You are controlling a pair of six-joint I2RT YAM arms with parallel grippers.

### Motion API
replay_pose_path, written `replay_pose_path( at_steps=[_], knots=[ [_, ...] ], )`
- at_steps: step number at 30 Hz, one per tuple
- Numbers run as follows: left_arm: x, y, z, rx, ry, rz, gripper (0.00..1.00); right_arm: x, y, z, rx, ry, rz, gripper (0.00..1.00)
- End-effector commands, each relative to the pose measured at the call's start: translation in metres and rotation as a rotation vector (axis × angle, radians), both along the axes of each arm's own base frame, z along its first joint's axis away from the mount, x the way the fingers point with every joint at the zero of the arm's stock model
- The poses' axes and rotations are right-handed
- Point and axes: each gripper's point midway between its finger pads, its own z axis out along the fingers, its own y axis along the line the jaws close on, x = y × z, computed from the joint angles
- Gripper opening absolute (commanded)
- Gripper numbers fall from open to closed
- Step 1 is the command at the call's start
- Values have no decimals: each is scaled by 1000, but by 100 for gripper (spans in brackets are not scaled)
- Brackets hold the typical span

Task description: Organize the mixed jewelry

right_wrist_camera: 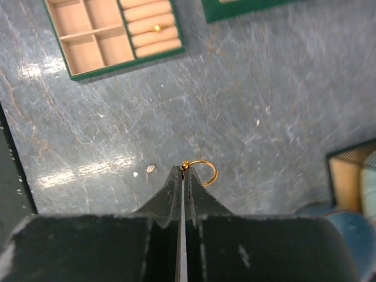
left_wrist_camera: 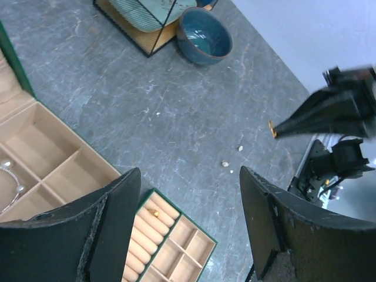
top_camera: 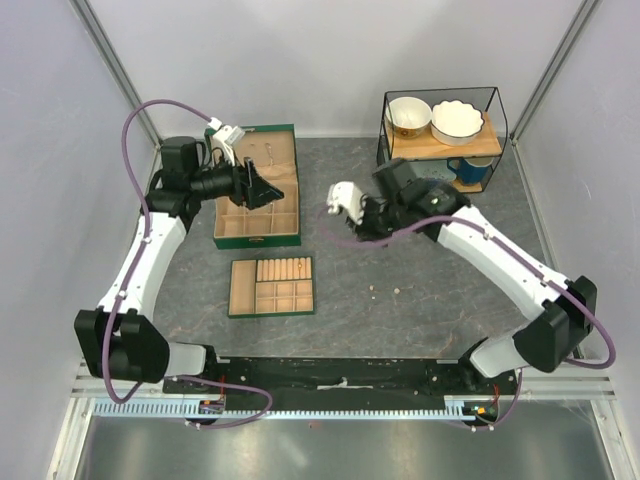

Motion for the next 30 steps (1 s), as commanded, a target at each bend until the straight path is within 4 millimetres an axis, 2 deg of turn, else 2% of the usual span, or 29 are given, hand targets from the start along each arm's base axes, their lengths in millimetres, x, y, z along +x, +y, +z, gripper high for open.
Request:
replay_pose_path(
  at_steps=[1, 5, 9, 13, 14, 16, 18, 22, 27, 28, 29, 30],
  knots=[
    [-14, -13, 8, -53, 95, -122, 75, 3, 14, 24, -169, -322, 140, 0],
    [-16, -16, 2, -73, 156, -160, 75, 3, 16, 34, -286, -468, 204, 0],
    [-16, -20, -3, -83, 215, -178, 75, 2, 13, 40, -365, -537, 248, 0],
    [-31, -39, -14, -59, 314, -270, 74, -6, 14, 44, -437, -610, 339, 0],
    [-37, -48, -16, -20, 278, -307, 75, -9, 14, 45, -443, -622, 358, 0],
    [-43, -54, -18, 44, 268, -312, 74, -18, 22, 44, -448, -636, 418, 0],
    [-49, -62, -11, 63, 248, -345, 74, -26, 31, 42, -471, -656, 487, 0],
    [-54, -62, -5, 85, 256, -362, 74, -43, 51, 42, -470, -733, 595, 0],
    [-66, -62, -15, 128, 287, -373, 73, -70, 74, 32, -508, -845, 742, 0],
    [-65, -59, -14, 143, 275, -356, 73, -71, 77, 35, -510, -882, 751, 0],
    [-70, -57, -15, 155, 278, -361, 72, -73, 76, 28, -530, -889, 778, 0],
    [-71, -56, -14, 161, 278, -363, 72, -75, 80, 29, -525, -924, 788, 0]
  ],
)
